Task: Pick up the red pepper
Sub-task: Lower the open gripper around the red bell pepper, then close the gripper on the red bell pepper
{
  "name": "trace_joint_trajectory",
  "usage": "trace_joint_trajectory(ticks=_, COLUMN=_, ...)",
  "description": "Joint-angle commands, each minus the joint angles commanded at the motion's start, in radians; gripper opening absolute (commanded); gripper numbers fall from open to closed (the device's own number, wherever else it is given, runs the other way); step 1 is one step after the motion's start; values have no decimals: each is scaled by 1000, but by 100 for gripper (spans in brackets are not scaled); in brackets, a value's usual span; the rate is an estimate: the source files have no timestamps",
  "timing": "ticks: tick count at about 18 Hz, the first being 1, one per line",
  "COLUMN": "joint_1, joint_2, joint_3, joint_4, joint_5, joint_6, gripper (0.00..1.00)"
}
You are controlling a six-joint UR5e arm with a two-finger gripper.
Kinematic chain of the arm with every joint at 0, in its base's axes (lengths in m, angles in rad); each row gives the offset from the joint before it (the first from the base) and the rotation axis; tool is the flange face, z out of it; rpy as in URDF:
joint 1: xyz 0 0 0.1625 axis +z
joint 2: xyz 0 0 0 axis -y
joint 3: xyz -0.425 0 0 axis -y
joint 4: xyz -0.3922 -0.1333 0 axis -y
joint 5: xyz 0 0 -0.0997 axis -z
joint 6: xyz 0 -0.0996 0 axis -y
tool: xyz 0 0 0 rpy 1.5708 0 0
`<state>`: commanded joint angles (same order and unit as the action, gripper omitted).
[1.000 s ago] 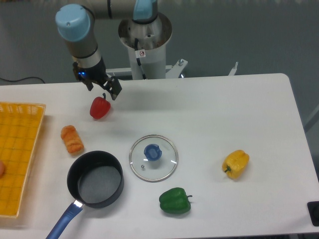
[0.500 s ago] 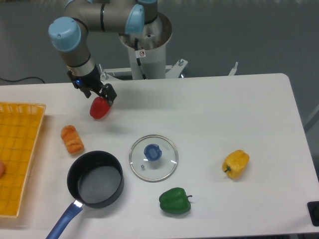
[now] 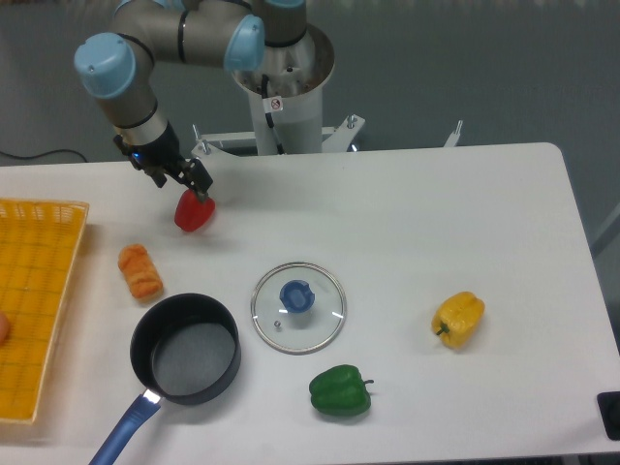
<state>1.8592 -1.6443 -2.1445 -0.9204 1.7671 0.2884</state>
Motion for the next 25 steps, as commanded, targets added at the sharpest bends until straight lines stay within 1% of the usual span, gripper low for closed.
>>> trace_joint_trajectory(ticks=3, joint_1=-29, joint_2=-41, joint_3=2, joint_4=12, joint_5=37, joint_6=-20, gripper=100)
trace_joint_trajectory(ticks=6, joint_1=-32, joint_2=-69, joint_3=3, joint_4=26, joint_5=43, joint_6=-31, gripper=100)
trace_joint_trajectory(ticks=25, joint_1=-32, joint_2=-140, joint_3=20, joint_4=37, joint_5=83, joint_6=-25, gripper=100)
